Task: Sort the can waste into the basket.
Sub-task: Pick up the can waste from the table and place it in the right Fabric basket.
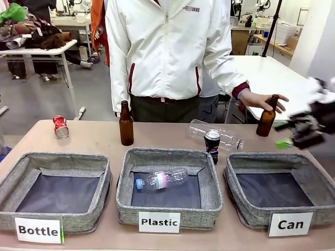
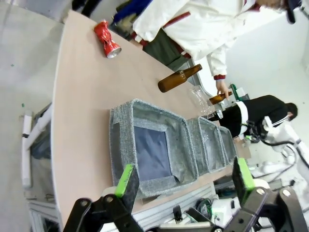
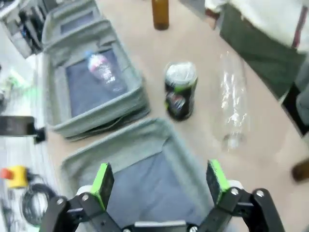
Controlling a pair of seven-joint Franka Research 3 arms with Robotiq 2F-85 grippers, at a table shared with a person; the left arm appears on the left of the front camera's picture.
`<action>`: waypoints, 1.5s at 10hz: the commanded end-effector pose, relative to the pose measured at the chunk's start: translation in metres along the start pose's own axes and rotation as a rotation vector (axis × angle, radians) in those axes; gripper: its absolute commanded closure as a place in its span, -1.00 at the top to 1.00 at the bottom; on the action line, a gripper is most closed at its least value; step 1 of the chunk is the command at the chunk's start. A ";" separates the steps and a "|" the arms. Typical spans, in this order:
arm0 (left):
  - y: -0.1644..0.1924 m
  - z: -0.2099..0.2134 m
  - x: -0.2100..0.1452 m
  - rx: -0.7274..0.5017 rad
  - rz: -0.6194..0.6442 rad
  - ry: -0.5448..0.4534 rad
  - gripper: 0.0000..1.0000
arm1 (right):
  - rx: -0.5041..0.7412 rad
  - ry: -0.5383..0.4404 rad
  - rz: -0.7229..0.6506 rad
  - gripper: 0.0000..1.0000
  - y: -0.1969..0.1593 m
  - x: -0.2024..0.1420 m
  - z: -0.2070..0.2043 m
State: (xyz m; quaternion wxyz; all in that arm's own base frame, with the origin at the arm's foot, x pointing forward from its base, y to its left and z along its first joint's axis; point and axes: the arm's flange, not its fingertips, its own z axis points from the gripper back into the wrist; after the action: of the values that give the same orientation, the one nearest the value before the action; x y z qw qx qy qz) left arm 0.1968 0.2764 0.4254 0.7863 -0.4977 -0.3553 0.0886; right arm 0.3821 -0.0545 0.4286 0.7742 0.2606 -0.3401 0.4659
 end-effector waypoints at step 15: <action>0.000 0.000 0.001 -0.015 -0.019 -0.013 1.00 | -0.164 0.113 -0.051 1.00 -0.066 0.045 -0.053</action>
State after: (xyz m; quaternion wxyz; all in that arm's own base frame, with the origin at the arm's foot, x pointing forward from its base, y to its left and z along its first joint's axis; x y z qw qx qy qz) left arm 0.1975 0.2760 0.4251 0.7870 -0.4977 -0.3537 0.0881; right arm 0.4420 -0.0133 0.4318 0.8307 0.2045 -0.3262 0.4022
